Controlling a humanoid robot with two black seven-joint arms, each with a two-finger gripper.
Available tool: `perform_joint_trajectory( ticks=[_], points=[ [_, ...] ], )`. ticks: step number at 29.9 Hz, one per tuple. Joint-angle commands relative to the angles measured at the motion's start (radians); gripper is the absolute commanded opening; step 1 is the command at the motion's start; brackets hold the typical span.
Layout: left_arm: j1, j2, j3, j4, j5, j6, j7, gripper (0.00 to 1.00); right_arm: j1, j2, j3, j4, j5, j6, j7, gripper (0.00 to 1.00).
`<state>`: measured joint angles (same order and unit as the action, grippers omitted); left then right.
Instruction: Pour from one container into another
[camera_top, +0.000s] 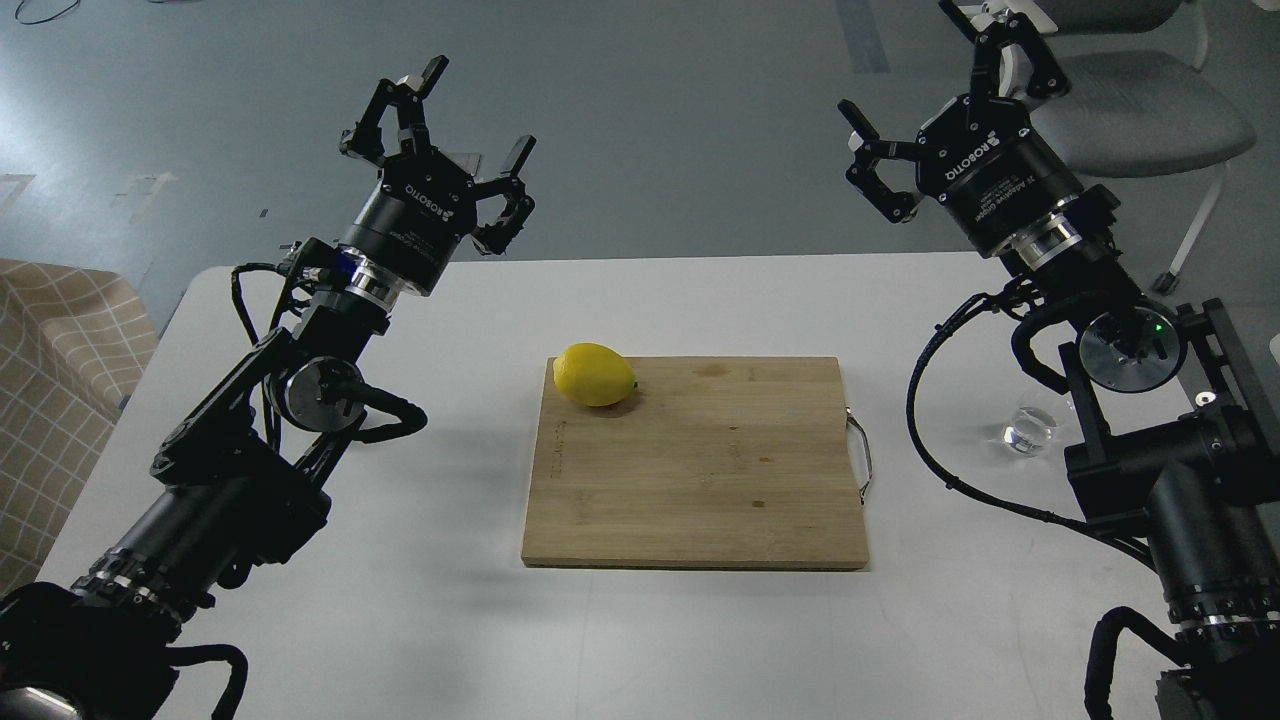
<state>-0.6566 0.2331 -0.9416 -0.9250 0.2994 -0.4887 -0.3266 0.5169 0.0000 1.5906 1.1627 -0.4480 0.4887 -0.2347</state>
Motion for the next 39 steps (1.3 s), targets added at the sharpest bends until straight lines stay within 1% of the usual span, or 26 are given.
perform_joint_trajectory(
  ticks=[1,39],
  points=[
    [0.0,0.0,0.001,0.0,0.0,0.0,-0.002,0.98,0.0,0.0,-0.001,-0.002,-0.001,0.0,0.0,1.0],
    [0.0,-0.005,0.003,-0.008,0.0,0.0,0.004,0.98,-0.006,0.0,-0.005,-0.008,-0.005,0.0,-0.008,1.0]
  ],
)
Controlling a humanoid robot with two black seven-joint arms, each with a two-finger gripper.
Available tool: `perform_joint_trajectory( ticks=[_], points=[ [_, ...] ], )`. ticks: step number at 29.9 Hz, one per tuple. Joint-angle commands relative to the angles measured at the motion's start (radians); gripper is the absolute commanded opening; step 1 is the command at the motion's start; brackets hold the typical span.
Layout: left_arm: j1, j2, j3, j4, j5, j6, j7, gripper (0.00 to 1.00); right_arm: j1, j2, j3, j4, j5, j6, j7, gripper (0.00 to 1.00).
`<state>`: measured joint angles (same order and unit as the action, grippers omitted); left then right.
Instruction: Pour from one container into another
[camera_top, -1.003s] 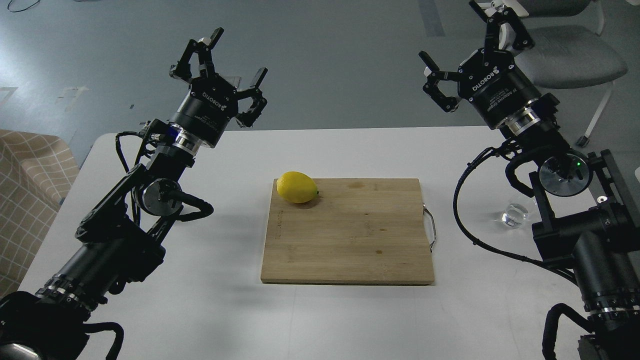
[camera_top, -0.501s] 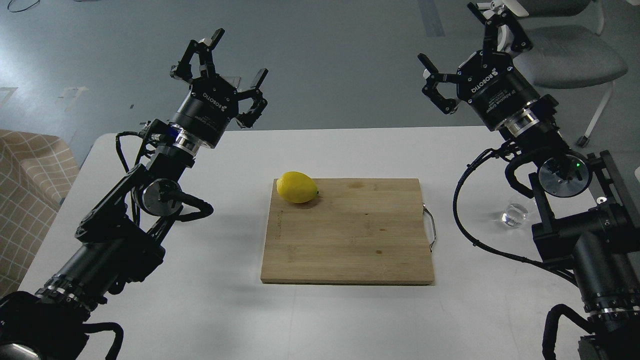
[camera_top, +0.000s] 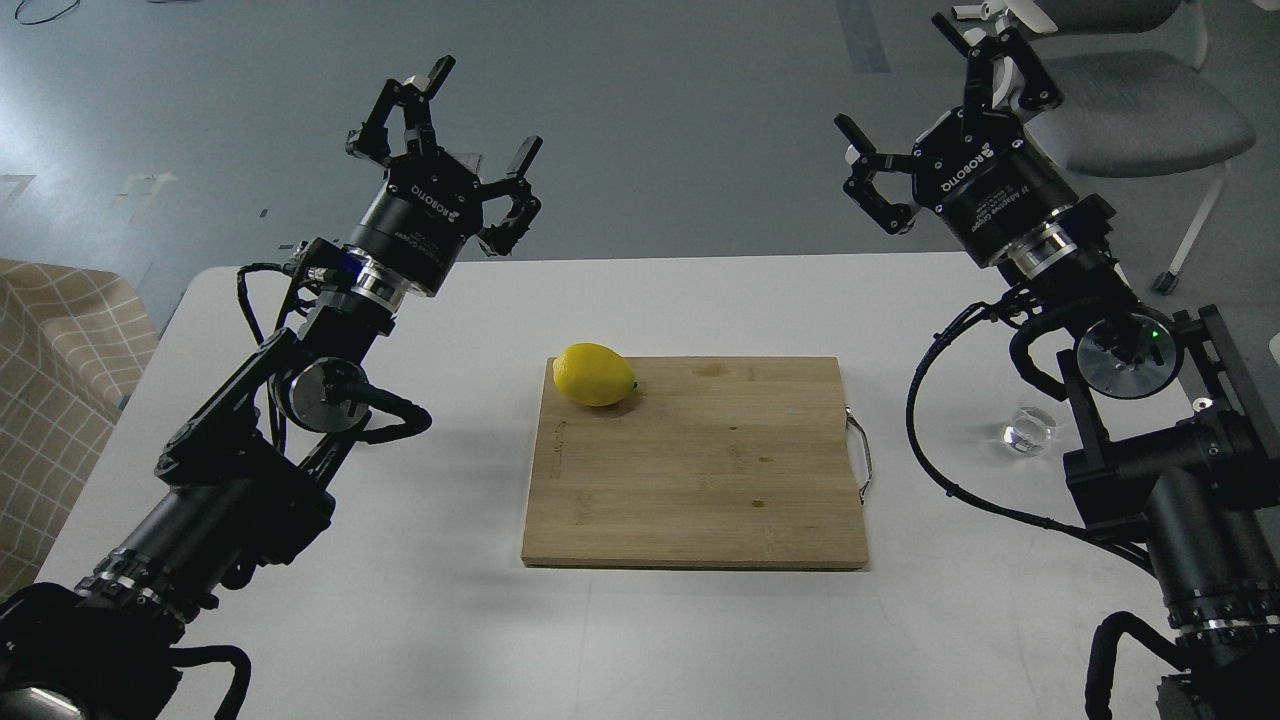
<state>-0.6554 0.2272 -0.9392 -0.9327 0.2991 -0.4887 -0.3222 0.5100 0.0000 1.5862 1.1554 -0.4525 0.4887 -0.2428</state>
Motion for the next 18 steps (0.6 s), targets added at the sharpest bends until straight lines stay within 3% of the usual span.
perform_joint_trajectory(
  ticks=[1,18],
  points=[
    [-0.001,0.001,0.0,0.0,0.0,0.0,0.0,0.98,0.001,0.0,0.0,0.0,0.0,0.0,0.0,1.0],
    [0.007,-0.012,0.005,-0.008,0.003,0.0,0.0,0.98,0.004,0.0,0.001,-0.011,0.0,0.0,0.0,1.0]
  ],
)
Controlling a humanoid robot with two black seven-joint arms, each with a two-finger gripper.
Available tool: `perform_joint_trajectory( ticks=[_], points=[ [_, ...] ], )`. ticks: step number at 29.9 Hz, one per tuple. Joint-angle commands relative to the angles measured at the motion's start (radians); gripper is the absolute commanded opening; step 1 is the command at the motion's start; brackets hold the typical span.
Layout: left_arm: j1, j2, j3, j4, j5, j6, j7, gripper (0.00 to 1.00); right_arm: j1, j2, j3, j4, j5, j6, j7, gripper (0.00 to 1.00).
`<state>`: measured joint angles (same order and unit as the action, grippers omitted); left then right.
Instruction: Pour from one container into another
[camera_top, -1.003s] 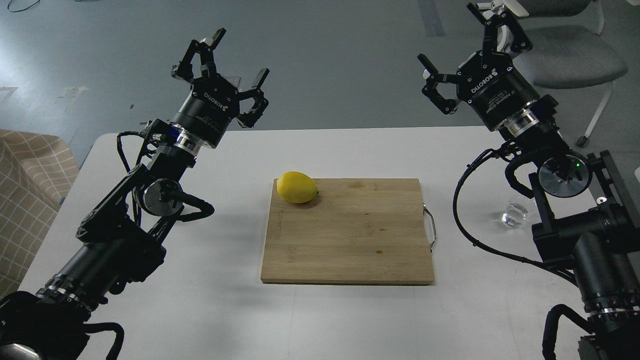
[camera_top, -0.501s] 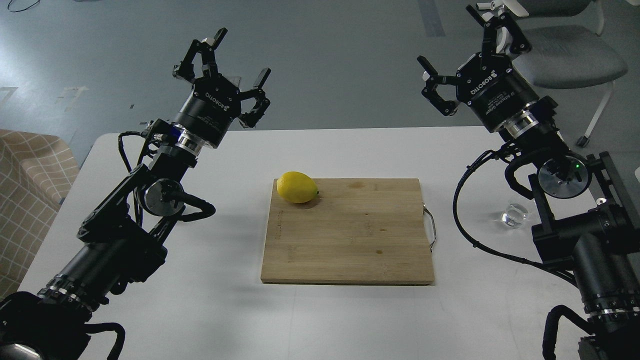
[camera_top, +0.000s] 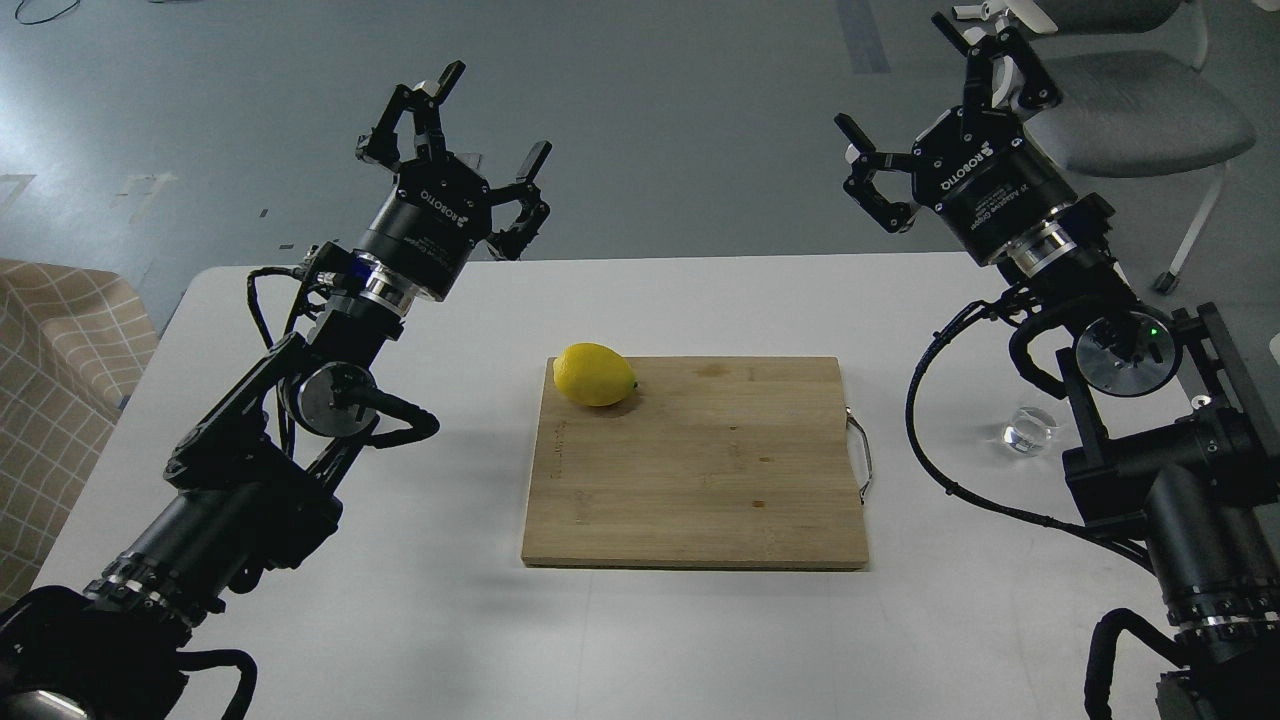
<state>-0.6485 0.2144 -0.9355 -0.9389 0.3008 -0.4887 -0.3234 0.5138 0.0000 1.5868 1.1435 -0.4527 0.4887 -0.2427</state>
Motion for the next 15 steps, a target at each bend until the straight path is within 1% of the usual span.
perform_joint_trajectory(
  ticks=[1,5,9,15],
  points=[
    [0.0,0.0,0.004,-0.003,0.001,0.0,0.001,0.98,0.0,0.0,0.001,0.001,0.0,0.0,0.0,1.0],
    [-0.008,0.007,0.044,-0.003,0.001,0.0,0.001,0.98,0.0,0.0,0.001,0.001,0.0,0.0,0.0,1.0],
    [-0.01,0.008,0.05,-0.003,0.006,0.0,0.003,0.98,-0.001,0.0,0.001,0.001,0.0,0.0,0.0,1.0],
    [-0.019,0.042,0.066,-0.004,0.09,0.0,-0.009,0.98,-0.003,0.0,-0.001,-0.001,0.0,0.0,0.0,1.0]
  ],
)
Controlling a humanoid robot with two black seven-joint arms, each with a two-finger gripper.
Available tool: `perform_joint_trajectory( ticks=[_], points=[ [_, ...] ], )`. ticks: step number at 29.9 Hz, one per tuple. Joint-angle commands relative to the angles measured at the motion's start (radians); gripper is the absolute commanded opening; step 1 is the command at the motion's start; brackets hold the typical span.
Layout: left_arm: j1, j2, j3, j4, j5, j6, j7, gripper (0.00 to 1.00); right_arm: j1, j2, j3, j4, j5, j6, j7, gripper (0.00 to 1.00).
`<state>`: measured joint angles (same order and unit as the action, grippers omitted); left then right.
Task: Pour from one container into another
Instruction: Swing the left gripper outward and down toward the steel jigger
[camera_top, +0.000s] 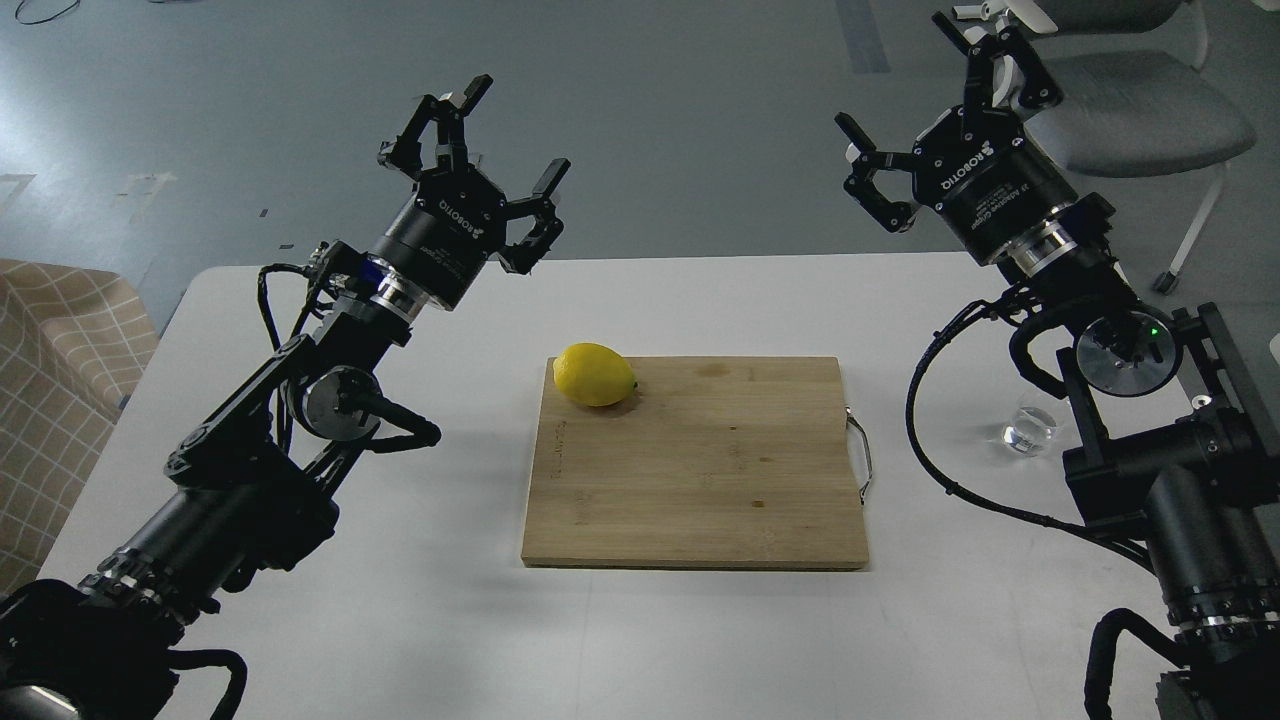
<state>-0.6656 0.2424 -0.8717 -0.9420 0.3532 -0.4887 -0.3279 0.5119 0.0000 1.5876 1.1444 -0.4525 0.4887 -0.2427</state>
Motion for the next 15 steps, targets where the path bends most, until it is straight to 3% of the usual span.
perform_joint_trajectory(
  ticks=[1,8,11,15],
  points=[
    [-0.002,0.015,0.002,-0.001,0.044,0.0,-0.005,0.98,-0.001,0.0,0.0,-0.002,0.0,0.0,0.0,1.0],
    [-0.002,0.04,0.0,-0.018,0.2,0.0,-0.013,0.98,-0.003,0.0,-0.001,-0.002,0.0,0.0,0.0,1.0],
    [-0.003,0.086,0.0,-0.088,0.359,0.0,-0.042,0.98,-0.001,0.0,-0.001,-0.002,0.0,0.0,0.0,1.0],
    [-0.008,0.15,0.002,-0.228,0.596,0.1,-0.066,0.97,-0.001,0.0,0.0,-0.002,0.0,0.0,0.0,1.0]
  ],
)
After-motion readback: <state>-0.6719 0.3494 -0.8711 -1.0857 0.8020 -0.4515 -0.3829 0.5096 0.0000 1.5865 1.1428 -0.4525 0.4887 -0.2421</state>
